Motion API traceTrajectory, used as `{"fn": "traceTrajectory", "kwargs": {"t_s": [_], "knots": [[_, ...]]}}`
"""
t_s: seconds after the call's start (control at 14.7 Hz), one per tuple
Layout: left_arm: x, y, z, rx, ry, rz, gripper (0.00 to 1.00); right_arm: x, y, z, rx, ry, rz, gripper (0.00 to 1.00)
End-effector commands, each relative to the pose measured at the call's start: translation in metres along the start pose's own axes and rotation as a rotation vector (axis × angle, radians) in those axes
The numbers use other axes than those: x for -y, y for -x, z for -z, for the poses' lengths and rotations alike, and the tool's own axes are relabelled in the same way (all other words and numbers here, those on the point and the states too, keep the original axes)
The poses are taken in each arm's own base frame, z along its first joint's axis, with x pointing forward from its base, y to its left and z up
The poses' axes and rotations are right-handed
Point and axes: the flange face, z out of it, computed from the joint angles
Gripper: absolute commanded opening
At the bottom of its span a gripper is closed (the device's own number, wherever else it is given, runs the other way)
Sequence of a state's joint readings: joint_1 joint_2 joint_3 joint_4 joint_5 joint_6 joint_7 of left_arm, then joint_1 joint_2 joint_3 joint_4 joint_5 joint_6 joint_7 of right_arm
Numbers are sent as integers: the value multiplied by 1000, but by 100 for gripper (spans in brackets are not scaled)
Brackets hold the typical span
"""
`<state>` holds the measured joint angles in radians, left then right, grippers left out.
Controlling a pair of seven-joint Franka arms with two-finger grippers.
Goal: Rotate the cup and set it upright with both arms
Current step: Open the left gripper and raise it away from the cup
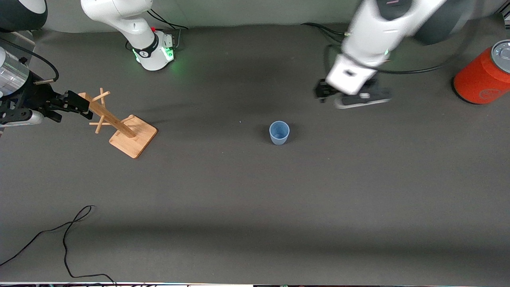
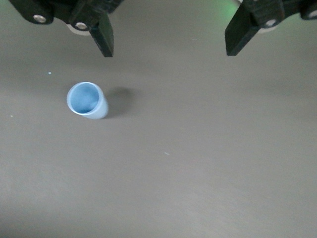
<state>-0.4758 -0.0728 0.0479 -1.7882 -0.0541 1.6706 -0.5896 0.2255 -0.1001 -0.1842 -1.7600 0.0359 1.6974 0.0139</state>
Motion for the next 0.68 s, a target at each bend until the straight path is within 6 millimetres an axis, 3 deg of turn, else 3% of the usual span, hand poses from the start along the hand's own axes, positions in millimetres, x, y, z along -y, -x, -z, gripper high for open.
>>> {"fn": "traceTrajectory", "kwargs": {"t_s": [0.0,0.2,0.41,0.61], "knots": [[59,-33,20,31,20,-50,100,-2,-3,2,-6,40,39,100],[122,-62,30,8,38,-78,100,3,-5,-2,4,45,44,100],[160,-85,35,-8,32,-108,100,1,-4,0,-1,44,41,100],[169,-90,41,-2,23,-160,100,5,-6,4,-8,45,47,100]]}}
